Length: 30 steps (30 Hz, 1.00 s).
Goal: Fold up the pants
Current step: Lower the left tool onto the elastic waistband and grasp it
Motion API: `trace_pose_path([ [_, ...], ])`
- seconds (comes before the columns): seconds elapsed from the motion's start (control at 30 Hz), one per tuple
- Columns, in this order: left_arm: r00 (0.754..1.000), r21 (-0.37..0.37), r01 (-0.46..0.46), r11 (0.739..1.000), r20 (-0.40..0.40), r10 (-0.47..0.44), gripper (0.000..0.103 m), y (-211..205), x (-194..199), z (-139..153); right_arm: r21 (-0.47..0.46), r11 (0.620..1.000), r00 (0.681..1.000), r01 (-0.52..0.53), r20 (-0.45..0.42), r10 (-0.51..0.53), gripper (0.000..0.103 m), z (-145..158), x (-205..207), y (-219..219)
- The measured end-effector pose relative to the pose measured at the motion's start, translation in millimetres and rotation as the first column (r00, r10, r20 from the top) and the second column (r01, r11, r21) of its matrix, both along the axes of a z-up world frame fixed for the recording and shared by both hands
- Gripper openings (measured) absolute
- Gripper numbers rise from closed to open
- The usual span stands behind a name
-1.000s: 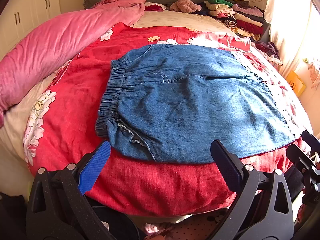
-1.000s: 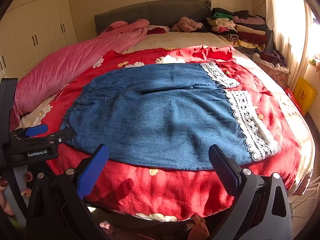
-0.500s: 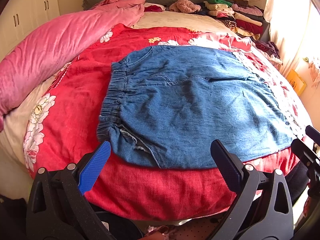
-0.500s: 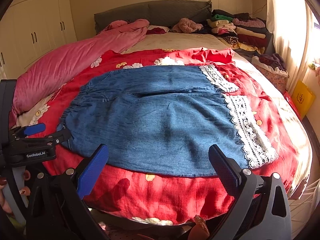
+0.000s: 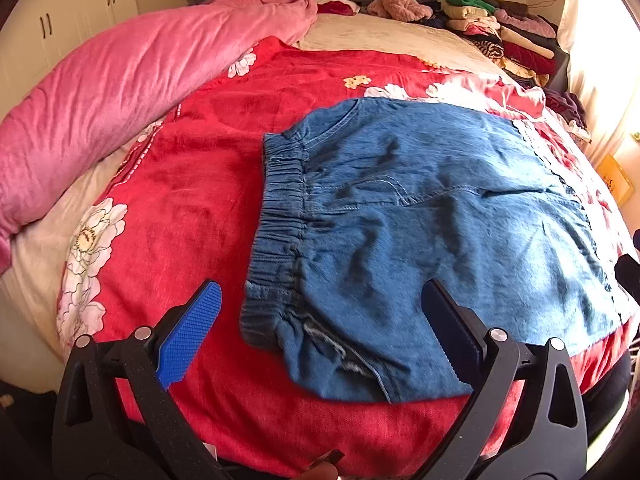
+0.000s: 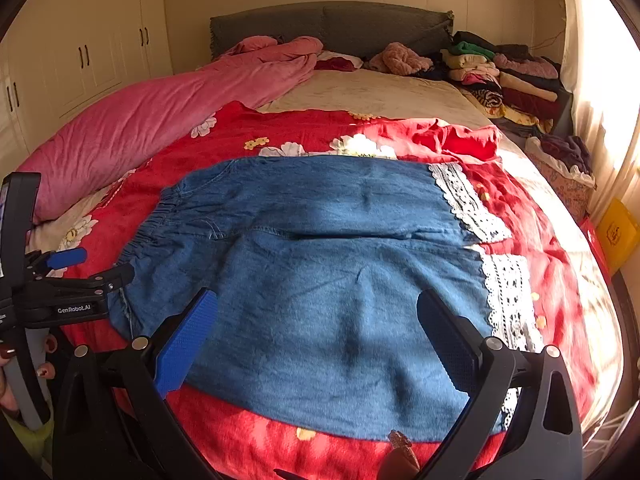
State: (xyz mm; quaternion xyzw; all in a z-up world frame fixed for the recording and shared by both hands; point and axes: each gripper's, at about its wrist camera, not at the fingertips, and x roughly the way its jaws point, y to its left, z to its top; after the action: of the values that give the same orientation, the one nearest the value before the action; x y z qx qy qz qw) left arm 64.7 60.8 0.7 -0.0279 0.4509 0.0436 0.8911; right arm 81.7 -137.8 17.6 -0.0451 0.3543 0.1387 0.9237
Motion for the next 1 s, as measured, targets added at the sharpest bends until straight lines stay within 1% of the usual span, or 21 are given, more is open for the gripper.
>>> trace_pose_path([
  [0.1,1.000,-0.015,-0.016,1.000,0.000,0.016,0.094,10,13,0,-0.016,0.999,0.999,-0.045,-0.015,0.045,0.099,1,19,14],
  [0.27,0.999,-0.055,-0.038,0.998,-0.015,0.037,0.094,26,35,-1,0.013,0.995,0.994,-0.097,-0.057,0.097,0.099,-1,54,33],
  [0.3,0.999,-0.054,-0.043,0.998,-0.015,0.042,0.094,30,41,-2,0.018,0.994,0.993,-0.105,-0.059,0.106,0.099,-1,61,36],
  [0.4,0.999,-0.052,-0.049,0.997,-0.025,0.047,0.094,38,57,-3,-0.014,0.990,0.990,-0.137,-0.040,0.137,0.099,1,79,49],
  [0.5,0.998,-0.034,-0.061,0.998,-0.020,0.060,0.094,48,74,-2,-0.003,0.986,0.985,-0.165,-0.060,0.165,0.099,0,98,58],
  [0.63,0.997,-0.033,-0.076,0.997,-0.023,0.075,0.094,60,96,-5,-0.066,0.979,0.980,-0.194,-0.060,0.191,0.099,-4,117,71],
  [0.8,0.996,-0.056,-0.073,0.996,-0.055,0.070,0.094,70,124,-17,-0.083,0.974,0.974,-0.211,-0.100,0.203,0.099,-13,148,84],
  [0.93,0.995,-0.041,-0.072,0.997,-0.077,0.069,0.094,72,143,-27,-0.105,0.967,0.969,-0.234,-0.110,0.222,0.099,-17,172,96],
  [1.0,0.995,-0.047,-0.072,0.996,-0.078,0.068,0.094,72,152,-31,-0.123,0.962,0.967,-0.242,-0.112,0.229,0.099,-21,184,103],
])
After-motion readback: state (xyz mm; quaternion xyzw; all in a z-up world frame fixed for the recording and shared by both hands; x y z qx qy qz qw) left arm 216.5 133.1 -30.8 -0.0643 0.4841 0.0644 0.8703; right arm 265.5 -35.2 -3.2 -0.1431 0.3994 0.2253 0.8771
